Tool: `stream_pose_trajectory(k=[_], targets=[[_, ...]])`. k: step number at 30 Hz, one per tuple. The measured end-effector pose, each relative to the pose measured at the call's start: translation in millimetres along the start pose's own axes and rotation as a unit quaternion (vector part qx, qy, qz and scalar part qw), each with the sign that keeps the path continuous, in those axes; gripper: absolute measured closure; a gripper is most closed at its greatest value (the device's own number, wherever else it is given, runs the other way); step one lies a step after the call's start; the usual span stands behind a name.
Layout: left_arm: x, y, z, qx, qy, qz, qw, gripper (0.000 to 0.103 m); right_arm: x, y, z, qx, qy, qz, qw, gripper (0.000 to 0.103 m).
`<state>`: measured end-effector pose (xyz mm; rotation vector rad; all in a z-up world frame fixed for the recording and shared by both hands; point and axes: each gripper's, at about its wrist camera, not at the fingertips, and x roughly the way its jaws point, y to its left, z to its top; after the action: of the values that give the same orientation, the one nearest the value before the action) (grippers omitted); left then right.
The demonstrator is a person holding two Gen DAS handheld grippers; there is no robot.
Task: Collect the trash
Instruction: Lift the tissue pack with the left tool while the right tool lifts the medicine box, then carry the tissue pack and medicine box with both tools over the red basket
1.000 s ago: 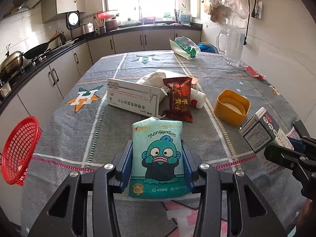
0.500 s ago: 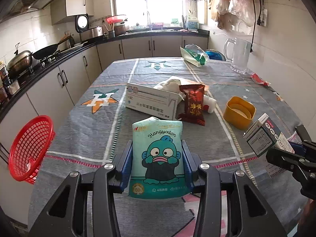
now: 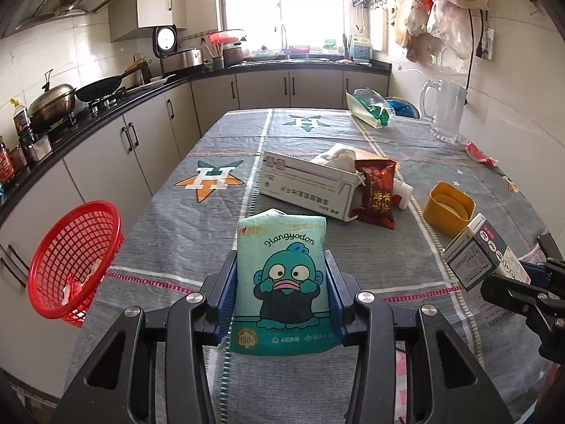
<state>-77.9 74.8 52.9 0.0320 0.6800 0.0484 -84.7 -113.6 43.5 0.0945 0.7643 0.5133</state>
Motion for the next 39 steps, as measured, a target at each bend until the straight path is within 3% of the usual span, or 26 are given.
stream_pose_trajectory(k=[21, 30, 39], targets=[[-11, 32, 4, -0.030, -0.010, 0.008, 0.9995, 0.060, 11, 22, 14, -0.019, 0.009, 0.014, 1.000, 0.063], [-28, 98, 18, -0.093, -0.032, 0.037, 0.9945, 0.060, 31, 46, 35, -0.024, 0.020, 0.043, 0.999, 0.063], [-47, 194, 17, -0.170, -0.049, 0.080, 0.9809, 0.060, 70, 95, 64, -0.027, 0.043, 0.107, 0.993, 0.063]])
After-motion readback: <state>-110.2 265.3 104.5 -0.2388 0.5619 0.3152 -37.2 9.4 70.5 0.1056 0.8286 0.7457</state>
